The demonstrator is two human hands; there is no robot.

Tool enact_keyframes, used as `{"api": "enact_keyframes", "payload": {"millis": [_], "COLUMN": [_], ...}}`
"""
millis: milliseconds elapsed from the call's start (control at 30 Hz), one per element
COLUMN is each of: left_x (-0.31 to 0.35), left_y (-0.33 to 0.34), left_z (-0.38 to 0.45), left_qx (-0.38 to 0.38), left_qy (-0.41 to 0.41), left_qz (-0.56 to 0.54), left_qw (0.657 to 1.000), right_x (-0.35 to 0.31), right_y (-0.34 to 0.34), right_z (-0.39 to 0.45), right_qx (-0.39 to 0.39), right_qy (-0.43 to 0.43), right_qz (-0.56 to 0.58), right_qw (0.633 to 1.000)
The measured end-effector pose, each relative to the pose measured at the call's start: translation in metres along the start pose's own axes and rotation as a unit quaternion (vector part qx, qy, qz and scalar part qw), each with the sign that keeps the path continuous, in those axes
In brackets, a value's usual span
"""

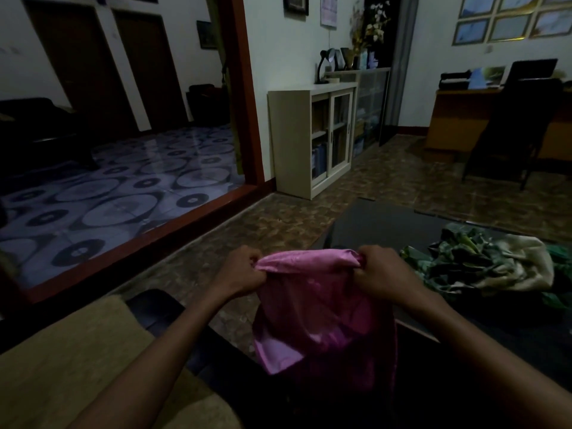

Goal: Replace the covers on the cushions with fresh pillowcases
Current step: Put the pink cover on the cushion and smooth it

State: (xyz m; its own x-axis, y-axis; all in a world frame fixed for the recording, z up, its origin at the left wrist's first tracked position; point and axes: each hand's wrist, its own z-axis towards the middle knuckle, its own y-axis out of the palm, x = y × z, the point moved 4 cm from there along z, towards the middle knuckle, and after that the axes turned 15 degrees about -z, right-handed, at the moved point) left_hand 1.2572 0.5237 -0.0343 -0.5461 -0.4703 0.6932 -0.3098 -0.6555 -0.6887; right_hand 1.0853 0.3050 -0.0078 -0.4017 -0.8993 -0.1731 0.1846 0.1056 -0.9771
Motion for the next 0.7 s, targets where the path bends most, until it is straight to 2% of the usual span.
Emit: {"api": "enact_keyframes", "payload": {"millis": [133, 267, 367, 433, 500, 567, 633, 700], "left_x": [-0.006, -0.001, 0.0, 0.004, 0.006, -0.001, -0.013, -0.017], "left_y": [0.005, 0.01, 0.016, 0.018, 0.013, 0.001, -0.016, -0.026], "left_z": [-0.003, -0.002, -0.001, -0.002, -0.002, -0.003, -0.007, -0.012], "left_qx": [0.045, 0.071, 0.033, -0.016, -0.082, -0.135, -0.129, -0.085], "left_qy": [0.003, 0.0, -0.019, -0.039, -0.048, -0.038, -0.038, -0.033], "left_qz": [-0.077, -0.174, -0.189, -0.167, -0.138, -0.1, -0.063, 0.004], "left_qw": [0.996, 0.982, 0.981, 0.985, 0.986, 0.985, 0.989, 0.996], "right_x": [0.014, 0.003, -0.015, -0.028, -0.029, -0.018, -0.001, 0.009], "right_y": [0.006, 0.01, 0.018, 0.025, 0.029, 0.028, 0.027, 0.024], "right_z": [-0.001, -0.003, -0.01, -0.014, -0.012, -0.008, -0.003, 0.002], "right_qx": [0.019, -0.022, -0.121, -0.146, -0.094, -0.037, -0.003, 0.037], "right_qy": [0.054, 0.024, 0.017, -0.005, -0.027, -0.006, 0.042, 0.065], "right_qz": [-0.036, 0.029, 0.148, 0.104, -0.019, -0.075, -0.074, -0.082], "right_qw": [0.998, 0.999, 0.981, 0.984, 0.995, 0.997, 0.996, 0.994]}}
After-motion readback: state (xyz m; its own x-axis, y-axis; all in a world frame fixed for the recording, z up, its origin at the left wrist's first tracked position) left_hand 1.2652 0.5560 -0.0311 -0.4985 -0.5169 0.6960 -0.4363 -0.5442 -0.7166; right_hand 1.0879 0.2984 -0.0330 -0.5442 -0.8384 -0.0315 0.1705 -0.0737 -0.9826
